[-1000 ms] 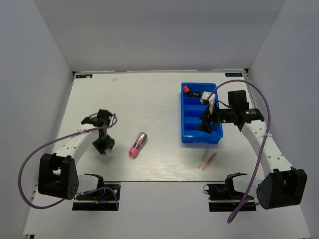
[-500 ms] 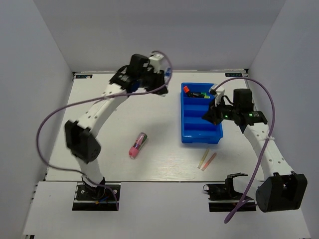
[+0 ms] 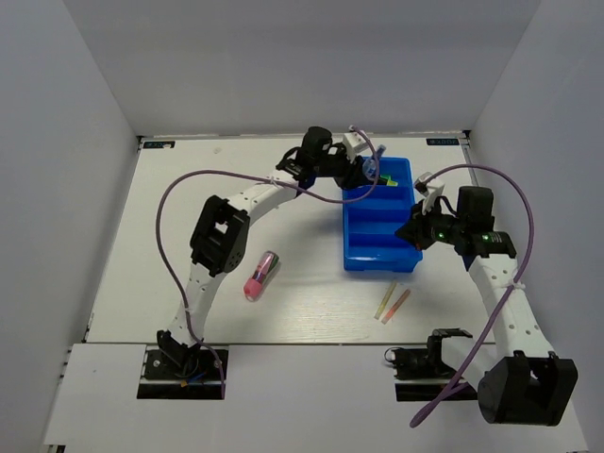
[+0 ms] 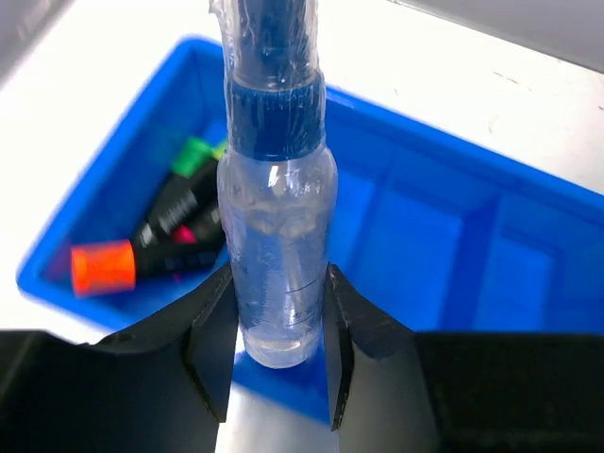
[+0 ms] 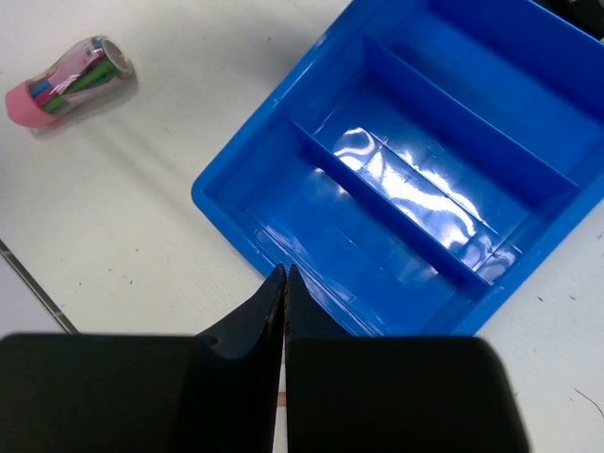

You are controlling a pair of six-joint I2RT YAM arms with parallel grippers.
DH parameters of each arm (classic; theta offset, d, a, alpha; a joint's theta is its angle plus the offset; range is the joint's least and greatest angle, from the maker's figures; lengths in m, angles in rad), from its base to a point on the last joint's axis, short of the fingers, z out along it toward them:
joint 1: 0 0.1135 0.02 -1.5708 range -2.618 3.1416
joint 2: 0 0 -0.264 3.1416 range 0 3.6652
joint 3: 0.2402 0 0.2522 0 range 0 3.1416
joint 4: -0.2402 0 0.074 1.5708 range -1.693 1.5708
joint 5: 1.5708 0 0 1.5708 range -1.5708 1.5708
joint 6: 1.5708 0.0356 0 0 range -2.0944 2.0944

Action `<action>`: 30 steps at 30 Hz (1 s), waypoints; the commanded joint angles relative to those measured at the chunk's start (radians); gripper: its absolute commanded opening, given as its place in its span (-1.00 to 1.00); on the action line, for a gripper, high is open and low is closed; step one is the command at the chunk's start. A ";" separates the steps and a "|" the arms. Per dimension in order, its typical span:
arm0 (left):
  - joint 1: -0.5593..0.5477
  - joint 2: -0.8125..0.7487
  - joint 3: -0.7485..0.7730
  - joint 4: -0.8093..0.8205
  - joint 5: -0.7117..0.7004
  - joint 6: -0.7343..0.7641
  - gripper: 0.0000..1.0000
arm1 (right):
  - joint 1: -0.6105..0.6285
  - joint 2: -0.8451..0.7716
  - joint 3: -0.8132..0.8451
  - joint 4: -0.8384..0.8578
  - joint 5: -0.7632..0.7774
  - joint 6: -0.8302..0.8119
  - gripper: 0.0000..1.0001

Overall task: Sort the stationery into containers
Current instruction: Place the stationery into the container

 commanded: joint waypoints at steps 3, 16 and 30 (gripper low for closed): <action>-0.067 0.046 0.097 0.223 -0.044 0.087 -1.00 | -0.057 -0.004 -0.018 0.034 -0.064 0.003 -1.00; -0.076 0.121 0.060 0.281 -0.144 0.049 -0.70 | -0.083 0.026 -0.006 0.019 -0.096 -0.003 -1.00; -0.079 0.107 0.036 0.263 -0.176 0.020 -0.22 | -0.099 0.014 -0.012 0.025 -0.087 0.000 -0.74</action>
